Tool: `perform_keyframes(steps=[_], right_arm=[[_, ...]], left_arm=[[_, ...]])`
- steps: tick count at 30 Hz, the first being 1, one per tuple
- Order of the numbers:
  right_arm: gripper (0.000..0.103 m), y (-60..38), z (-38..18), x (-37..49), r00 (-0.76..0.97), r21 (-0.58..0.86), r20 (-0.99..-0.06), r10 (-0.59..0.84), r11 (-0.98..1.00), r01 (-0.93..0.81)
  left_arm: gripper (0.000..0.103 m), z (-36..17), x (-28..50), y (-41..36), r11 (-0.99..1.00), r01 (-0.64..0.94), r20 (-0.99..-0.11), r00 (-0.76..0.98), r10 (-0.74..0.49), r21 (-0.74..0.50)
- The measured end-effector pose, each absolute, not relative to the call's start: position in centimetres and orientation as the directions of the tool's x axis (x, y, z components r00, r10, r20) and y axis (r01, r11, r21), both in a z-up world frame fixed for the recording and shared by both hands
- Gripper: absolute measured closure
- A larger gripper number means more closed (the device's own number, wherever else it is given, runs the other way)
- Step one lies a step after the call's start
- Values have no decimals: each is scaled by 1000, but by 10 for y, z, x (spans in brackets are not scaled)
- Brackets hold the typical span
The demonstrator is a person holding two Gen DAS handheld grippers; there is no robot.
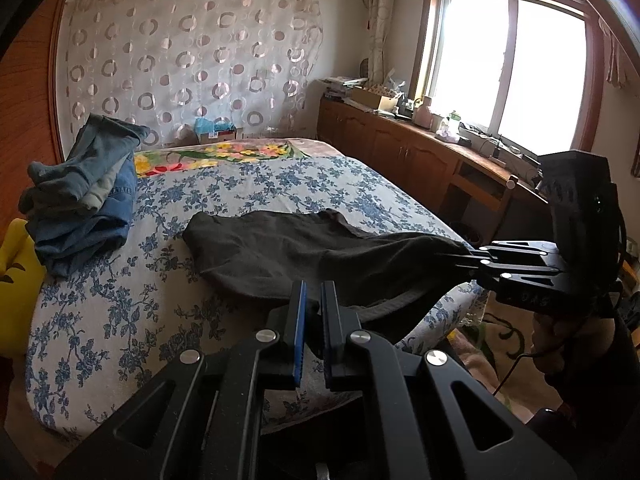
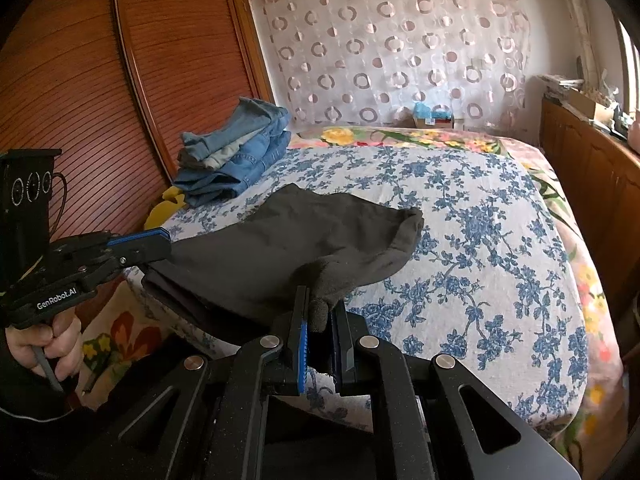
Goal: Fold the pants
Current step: 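Lower the held pants onto the bed, folding them over themselves, then lay the folded pants flat and open both grippers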
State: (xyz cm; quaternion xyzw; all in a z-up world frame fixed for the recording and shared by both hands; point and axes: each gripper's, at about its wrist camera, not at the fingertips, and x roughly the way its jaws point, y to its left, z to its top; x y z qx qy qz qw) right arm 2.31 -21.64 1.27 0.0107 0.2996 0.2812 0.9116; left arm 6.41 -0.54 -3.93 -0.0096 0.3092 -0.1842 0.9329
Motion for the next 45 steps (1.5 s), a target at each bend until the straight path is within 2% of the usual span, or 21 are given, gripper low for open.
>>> perform_keyframes(steps=[5,19,32,35,37,38,39,43,45], right_arm=[[94,-213,10,38,661,191,-543,519,842,-504],[94,-186,25,103,707,155,-511,488,862,-483],[94,-158,3,160,687,140,-588,427,890,-434],[94,-153,-4,169,677,132,-610,412,895,-425],[86,-152,-8,174,669,131,-621,408,896,-425],[83,-153,-9,175,669,128,-625,403,898,-421],[78,-155,-11,175,669,130,-627,399,900,-415],[63,-174,-9,165,685,154,-610,397,908,-389],[58,-185,-8,157,697,148,-603,388,913,-380]], left_arm=[[95,-43,82,-1,935,322,-581,737,-344,-145],[95,-21,137,13,954,271,-536,790,-297,-130],[95,-43,170,11,968,225,-579,777,-248,-113],[85,-50,172,12,968,220,-595,764,-249,-122],[73,-51,171,14,967,222,-592,765,-251,-124],[61,-51,170,16,968,218,-589,769,-249,-124],[53,-52,167,19,969,213,-582,775,-247,-128],[48,-58,156,31,967,203,-586,769,-255,-154],[48,-64,150,36,969,190,-592,767,-247,-158]])
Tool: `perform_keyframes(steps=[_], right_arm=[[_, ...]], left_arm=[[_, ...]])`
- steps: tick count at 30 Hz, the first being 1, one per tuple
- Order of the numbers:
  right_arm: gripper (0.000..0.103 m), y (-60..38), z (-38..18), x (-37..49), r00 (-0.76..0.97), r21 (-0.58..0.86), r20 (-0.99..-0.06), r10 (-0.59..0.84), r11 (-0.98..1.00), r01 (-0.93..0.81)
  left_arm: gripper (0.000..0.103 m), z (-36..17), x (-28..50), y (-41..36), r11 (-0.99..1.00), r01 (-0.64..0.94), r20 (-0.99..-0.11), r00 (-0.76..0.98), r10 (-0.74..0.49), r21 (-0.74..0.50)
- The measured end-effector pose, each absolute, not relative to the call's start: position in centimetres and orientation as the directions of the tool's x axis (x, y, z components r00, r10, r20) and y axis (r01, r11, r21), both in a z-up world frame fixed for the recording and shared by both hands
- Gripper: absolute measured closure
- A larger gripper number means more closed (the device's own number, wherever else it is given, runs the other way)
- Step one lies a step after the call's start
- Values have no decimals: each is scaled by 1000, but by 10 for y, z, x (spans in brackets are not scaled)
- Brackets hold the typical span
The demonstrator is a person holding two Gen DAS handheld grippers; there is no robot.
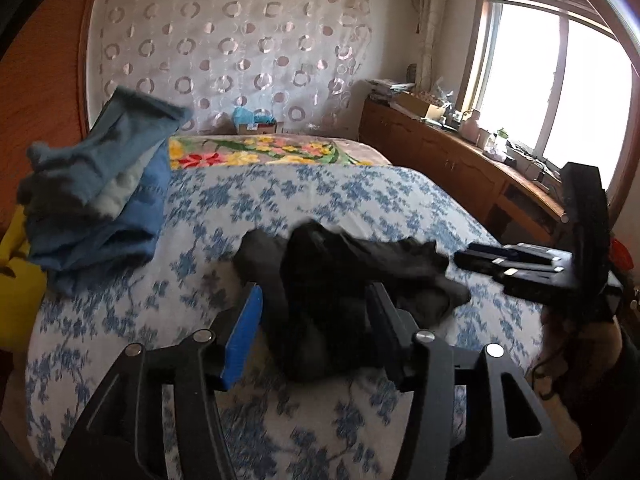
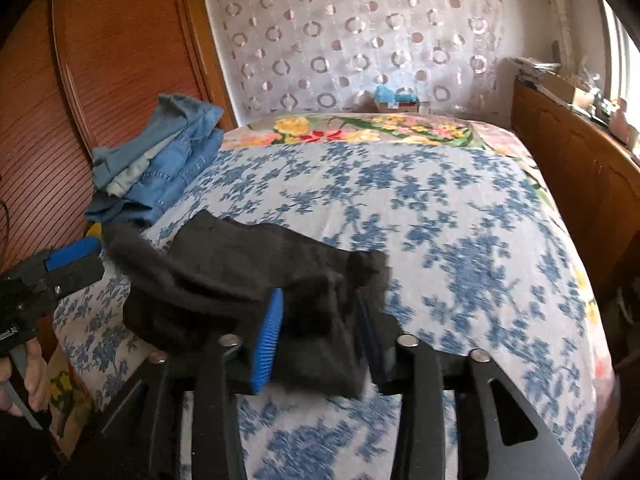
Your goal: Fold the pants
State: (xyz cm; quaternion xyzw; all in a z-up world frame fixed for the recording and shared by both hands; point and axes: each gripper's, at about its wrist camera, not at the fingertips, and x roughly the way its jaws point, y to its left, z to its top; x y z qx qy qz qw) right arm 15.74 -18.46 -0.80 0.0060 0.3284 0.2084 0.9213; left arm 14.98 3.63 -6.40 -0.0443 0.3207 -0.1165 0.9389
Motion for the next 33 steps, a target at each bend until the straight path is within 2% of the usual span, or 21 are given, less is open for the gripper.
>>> perform_keyframes(steps=[9,13,16,18,19,20,21,22,27,33], right_arm=[[58,-196,-29,155,638,183,-641,426,892,-412],[58,-194,-32,161,616,192,-651,444,881,-432],[58,-189,-38,167,597,180,-676,433,882,-436],[58,-189,-41,170,584,180,-687,432,880,-439],[62,-188,-42,169,586,177,-686,432,880,-441],[71,-189,-41,167,586,180,-679,442,874,-451],[89,-189,-40,166,581,189,-673,458,866,-464],[92,-191,-38,163,595,180,-663,455,868,-463],[95,-209,-30,147,625,197,-623,470,868,-456],[95,-221,-31,113,614,206,-623,485,859,-469]], left_arm=[[48,-101,155,34,959,211,-666,690,-283,-189],[49,-111,161,21,958,242,-703,655,-279,-154],[57,-118,165,17,960,246,-721,640,-266,-136],[70,-120,169,17,961,244,-726,637,-258,-128],[73,-120,170,17,962,243,-727,637,-257,-127],[85,-120,170,18,962,244,-725,639,-256,-124],[91,-119,169,18,963,242,-722,646,-249,-116],[92,-117,168,20,965,237,-714,657,-242,-109],[93,-100,153,26,964,241,-681,688,-250,-111],[93,-91,124,24,952,276,-670,683,-291,-132]])
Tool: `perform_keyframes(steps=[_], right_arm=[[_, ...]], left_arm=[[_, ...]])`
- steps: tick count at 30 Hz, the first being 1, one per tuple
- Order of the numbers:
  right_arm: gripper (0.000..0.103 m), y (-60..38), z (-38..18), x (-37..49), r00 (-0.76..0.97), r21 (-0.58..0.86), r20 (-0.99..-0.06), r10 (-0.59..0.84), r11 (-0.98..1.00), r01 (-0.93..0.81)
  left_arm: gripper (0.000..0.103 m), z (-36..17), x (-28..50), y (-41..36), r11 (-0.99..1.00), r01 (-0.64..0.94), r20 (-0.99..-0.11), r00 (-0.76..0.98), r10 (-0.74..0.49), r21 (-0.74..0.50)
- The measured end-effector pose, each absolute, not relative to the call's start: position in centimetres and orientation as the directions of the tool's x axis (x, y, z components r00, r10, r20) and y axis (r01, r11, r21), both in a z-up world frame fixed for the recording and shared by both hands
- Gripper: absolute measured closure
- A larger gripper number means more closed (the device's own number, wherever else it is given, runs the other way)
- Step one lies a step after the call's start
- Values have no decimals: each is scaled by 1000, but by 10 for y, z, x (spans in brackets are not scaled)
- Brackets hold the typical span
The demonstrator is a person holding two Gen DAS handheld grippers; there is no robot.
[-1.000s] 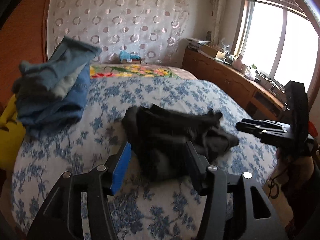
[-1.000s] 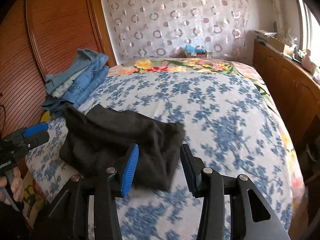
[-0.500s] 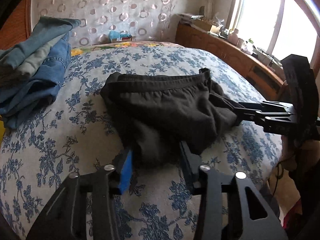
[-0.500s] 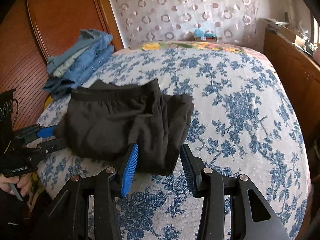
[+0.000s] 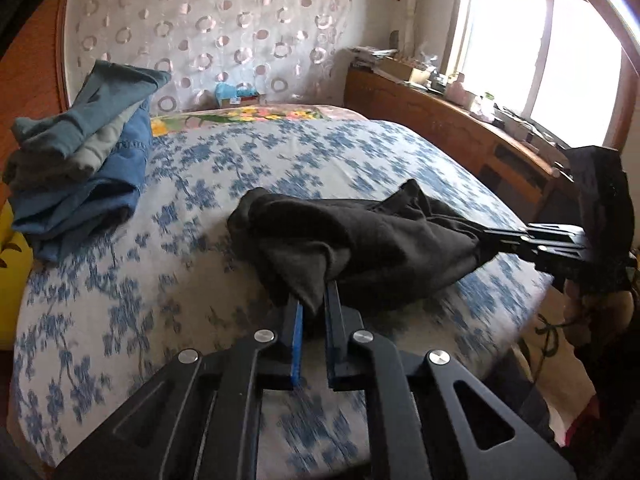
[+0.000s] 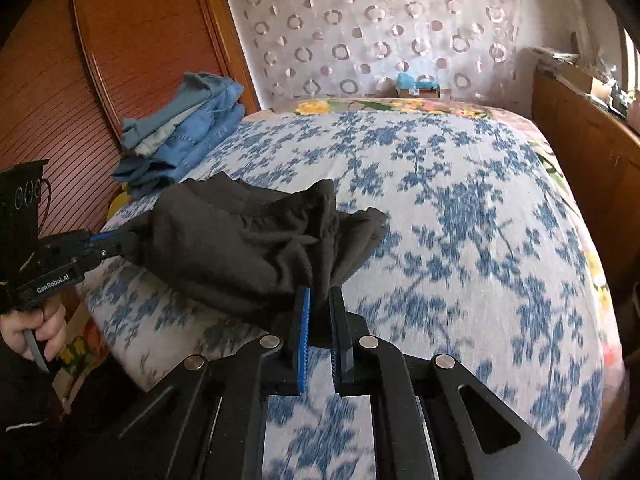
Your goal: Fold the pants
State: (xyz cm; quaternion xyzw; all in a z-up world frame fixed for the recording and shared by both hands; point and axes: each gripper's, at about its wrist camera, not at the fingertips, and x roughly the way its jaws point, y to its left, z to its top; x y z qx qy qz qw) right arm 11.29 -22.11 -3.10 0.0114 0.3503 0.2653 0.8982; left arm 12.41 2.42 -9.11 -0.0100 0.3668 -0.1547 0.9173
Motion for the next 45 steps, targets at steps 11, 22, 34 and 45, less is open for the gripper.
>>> perform_keyframes(steps=[11,22,34,45], right_arm=[[71,-231,-16,81,657,158,-598,459,871,-465],[67,-192,-24,135,640,144,-607,471,857,-494],[67,-163,-36,179,578,134,-672,464,843,-521],[97,-178,-19,161,670,127,-567,478,855,-503]], left_arm=[[59,-99,108,22,951,269,-692,658,-298,-154],[55,-78,138,42,956,225,-631,719,-292,-186],[65,-106,171,25,958,258,-710,651,-268,-125],[93,-68,170,15,949,293,-608,734,-301,-116]])
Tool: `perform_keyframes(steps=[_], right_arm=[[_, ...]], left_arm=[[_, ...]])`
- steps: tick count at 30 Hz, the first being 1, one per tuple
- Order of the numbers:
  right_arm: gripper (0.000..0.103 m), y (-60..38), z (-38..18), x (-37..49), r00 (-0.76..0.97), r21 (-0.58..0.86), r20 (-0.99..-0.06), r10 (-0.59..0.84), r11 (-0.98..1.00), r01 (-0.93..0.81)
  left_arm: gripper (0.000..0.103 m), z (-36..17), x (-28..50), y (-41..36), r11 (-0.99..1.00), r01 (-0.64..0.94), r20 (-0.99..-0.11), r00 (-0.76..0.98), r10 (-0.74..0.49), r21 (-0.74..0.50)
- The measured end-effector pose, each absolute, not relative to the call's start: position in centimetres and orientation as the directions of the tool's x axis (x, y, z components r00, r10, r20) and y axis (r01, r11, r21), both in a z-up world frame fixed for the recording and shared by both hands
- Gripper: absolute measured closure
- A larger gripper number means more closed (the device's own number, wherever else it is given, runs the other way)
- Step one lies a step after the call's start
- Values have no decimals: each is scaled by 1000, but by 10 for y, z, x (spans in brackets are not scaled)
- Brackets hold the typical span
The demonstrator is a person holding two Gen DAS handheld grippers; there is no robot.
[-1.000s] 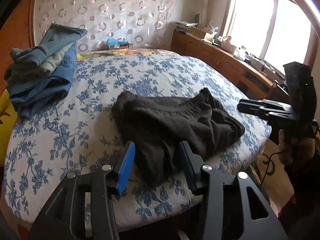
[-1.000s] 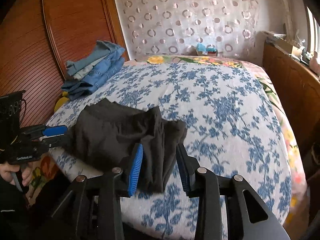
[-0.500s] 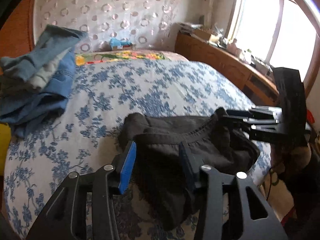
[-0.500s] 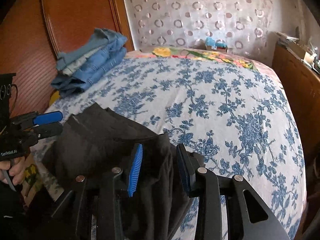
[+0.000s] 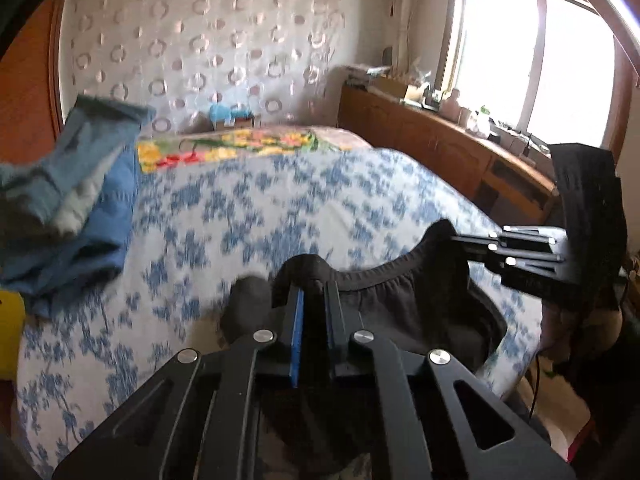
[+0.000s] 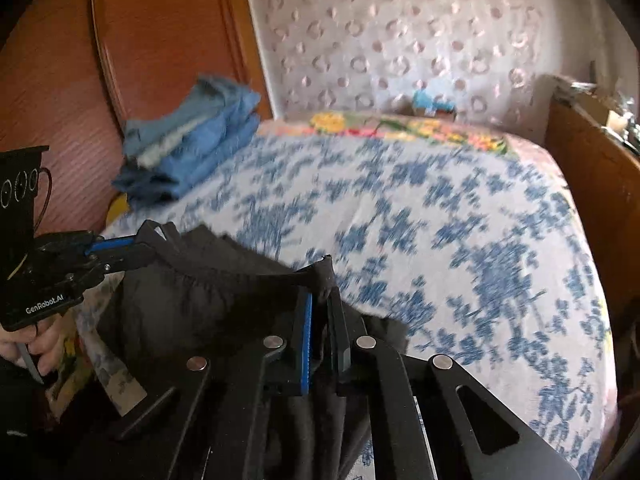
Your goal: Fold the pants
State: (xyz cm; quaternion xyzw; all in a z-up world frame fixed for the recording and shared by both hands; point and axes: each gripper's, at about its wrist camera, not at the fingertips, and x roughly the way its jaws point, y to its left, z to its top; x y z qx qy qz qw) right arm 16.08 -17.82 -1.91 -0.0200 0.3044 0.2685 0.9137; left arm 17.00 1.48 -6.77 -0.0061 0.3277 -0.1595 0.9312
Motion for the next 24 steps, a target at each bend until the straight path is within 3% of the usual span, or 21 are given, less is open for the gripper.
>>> perform_keyframes(steps=[5,13,20,22,24], right_arm=[[97,-182,-19,163,699,111,-574,427,886,-450],[97,-177,-24,167,680,98,-622,389,900,-425],[85,-194,-16,141,679,117,-606,414,891,-439],[75,-200,-15,128,683,113,-601,415,890,-442],[75,-205,-16,114,681,109,-600,420,886,-450]], left_arm=[[93,-62,187,7,957,279,-612,743,-271,-84],[56,-67,181,11,956,276,-629,728,-273,-95],[56,-81,153,11,952,290,-657,700,-278,-94],[56,-87,145,14,951,288,-661,693,-289,-114],[56,-92,140,15,952,281,-668,686,-288,-122]])
